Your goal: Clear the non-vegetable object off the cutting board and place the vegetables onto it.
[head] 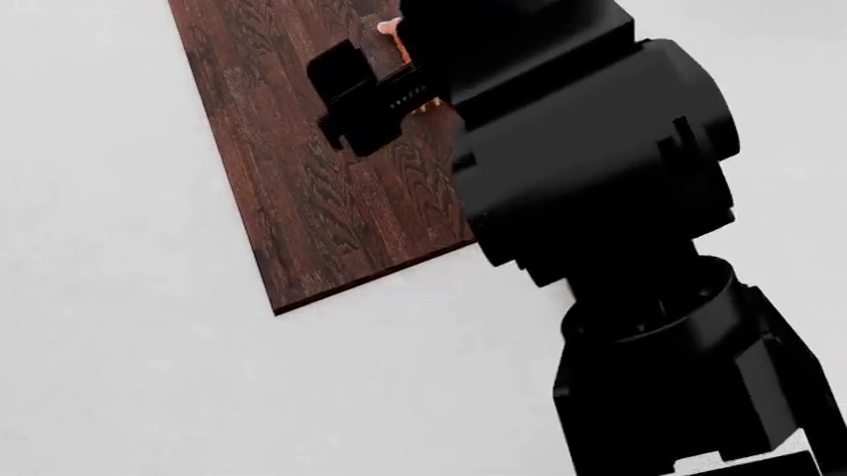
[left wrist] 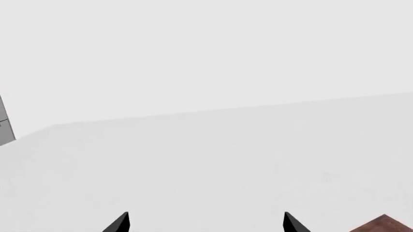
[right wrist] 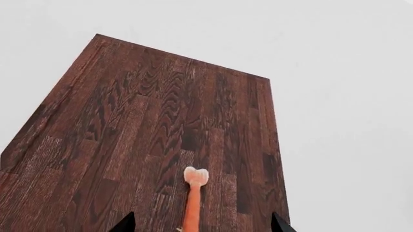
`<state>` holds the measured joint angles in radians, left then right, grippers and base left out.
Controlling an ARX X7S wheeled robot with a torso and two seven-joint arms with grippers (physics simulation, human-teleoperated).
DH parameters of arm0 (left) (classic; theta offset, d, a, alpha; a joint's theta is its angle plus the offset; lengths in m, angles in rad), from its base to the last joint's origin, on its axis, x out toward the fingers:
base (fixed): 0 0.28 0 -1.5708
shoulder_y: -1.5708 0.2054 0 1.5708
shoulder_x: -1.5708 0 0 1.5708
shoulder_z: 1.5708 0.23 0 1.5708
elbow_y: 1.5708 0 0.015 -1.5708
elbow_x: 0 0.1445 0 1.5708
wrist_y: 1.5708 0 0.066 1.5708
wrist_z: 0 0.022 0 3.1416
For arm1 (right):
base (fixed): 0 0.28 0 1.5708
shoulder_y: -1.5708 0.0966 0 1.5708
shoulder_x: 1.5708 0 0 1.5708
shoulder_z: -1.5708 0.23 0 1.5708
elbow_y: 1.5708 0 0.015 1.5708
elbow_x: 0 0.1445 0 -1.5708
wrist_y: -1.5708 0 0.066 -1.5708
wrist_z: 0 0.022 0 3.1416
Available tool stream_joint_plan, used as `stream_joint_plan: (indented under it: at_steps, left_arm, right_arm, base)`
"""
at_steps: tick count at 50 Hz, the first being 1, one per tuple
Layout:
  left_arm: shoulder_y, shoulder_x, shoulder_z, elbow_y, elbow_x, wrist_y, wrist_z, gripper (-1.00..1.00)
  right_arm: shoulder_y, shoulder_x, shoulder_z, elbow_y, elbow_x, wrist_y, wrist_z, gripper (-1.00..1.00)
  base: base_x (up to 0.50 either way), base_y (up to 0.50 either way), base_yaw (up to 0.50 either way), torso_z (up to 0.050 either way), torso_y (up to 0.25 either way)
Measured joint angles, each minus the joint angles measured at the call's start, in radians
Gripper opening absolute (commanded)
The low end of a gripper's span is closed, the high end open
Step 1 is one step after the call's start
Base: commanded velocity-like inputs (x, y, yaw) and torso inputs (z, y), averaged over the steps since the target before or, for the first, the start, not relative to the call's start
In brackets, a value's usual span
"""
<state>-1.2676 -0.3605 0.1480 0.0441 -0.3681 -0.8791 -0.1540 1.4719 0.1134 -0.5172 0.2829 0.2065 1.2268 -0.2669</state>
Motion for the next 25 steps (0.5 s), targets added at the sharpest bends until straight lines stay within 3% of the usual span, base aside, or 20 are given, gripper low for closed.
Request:
stream_joint_plan:
  at_steps: [25]
  left_arm:
    - [0.010,-0.007,0.008,-0.009,0.004,0.021,-0.002,1.00]
  right_arm:
    - [-0.024,-0.002,0.001,0.116,0.043,-0.097,-0.011,1.00]
  base:
    - [0.00,0.00,0.00,0.000,0.000]
